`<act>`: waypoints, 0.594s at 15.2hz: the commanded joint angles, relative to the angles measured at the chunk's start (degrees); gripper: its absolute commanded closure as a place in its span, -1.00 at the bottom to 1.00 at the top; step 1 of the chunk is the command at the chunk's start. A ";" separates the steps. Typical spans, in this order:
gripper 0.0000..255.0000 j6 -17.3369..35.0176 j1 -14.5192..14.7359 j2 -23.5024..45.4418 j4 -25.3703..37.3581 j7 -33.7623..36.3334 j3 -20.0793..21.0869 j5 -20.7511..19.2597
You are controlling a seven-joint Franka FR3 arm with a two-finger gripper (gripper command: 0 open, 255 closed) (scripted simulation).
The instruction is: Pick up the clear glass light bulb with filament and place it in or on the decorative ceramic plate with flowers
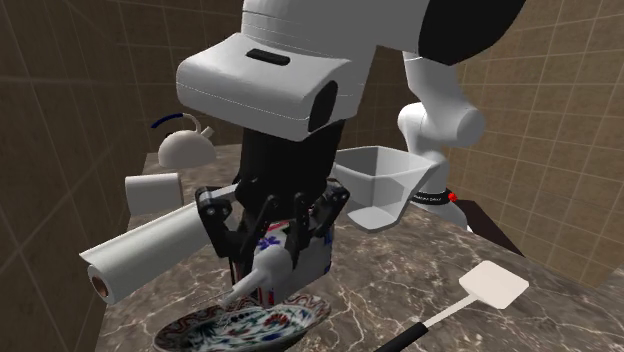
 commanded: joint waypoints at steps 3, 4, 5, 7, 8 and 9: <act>1.00 1.74 0.59 1.24 -1.16 1.54 -0.38 -1.06; 1.00 2.29 0.65 1.55 -1.53 1.84 -0.52 -1.37; 1.00 2.85 0.72 1.86 -1.90 2.15 -0.66 -1.68; 1.00 3.93 0.87 2.52 -2.58 2.78 -0.96 -2.32; 1.00 4.46 0.95 2.86 -2.90 3.10 -1.12 -2.66; 1.00 4.99 1.04 3.21 -3.20 3.42 -1.29 -3.00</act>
